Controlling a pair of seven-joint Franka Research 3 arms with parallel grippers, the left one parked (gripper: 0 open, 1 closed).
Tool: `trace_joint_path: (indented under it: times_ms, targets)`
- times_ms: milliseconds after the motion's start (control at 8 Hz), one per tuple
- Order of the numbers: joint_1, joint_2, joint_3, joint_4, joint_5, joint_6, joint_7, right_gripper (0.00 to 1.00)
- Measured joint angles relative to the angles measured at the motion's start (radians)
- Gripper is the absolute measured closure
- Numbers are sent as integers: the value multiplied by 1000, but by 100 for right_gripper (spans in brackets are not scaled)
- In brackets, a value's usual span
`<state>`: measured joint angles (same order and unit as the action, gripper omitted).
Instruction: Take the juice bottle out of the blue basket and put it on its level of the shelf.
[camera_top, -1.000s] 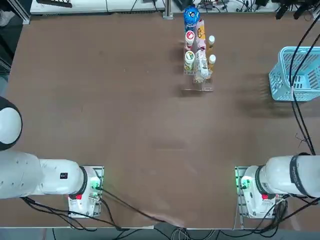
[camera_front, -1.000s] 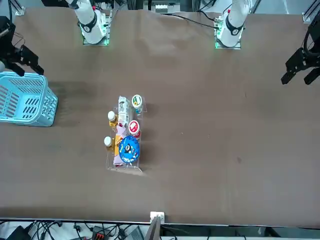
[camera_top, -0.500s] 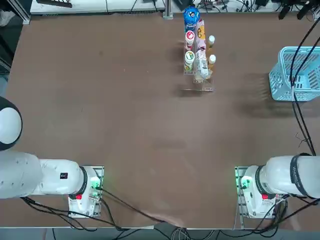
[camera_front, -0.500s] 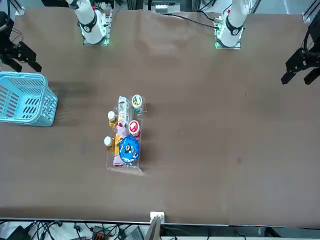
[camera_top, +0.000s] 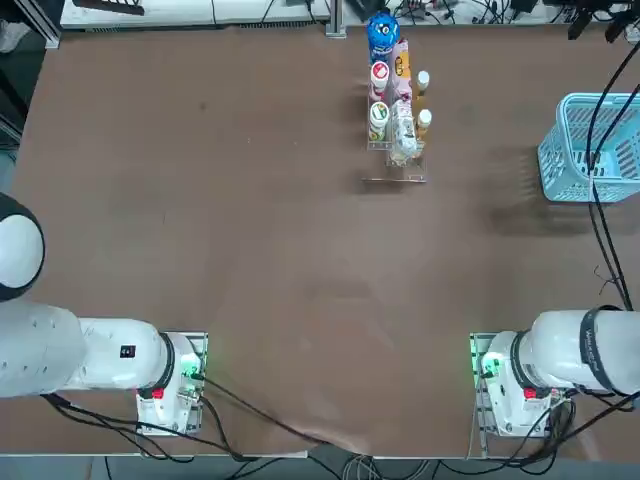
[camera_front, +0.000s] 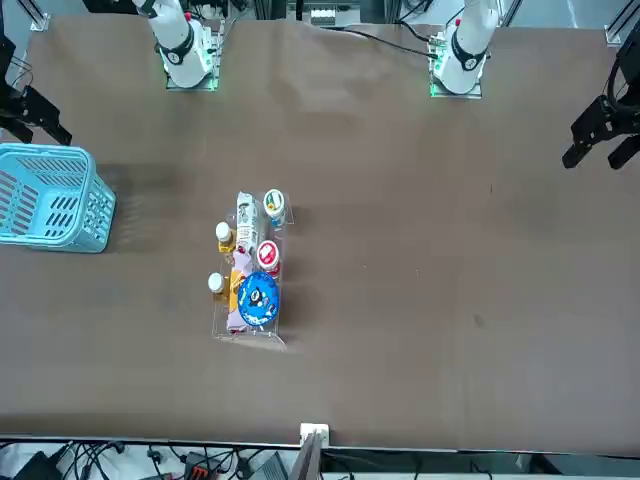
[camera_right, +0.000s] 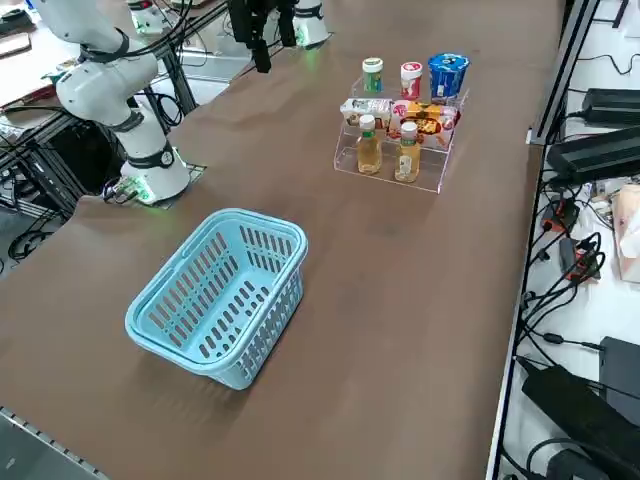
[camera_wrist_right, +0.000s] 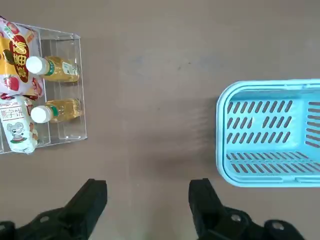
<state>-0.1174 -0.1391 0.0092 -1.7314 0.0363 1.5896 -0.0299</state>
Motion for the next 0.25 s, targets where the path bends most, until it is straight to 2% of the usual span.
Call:
trace_joint_path:
  times_ms: [250]
  targets:
    - [0, 5, 0, 0, 0, -4, 9, 0]
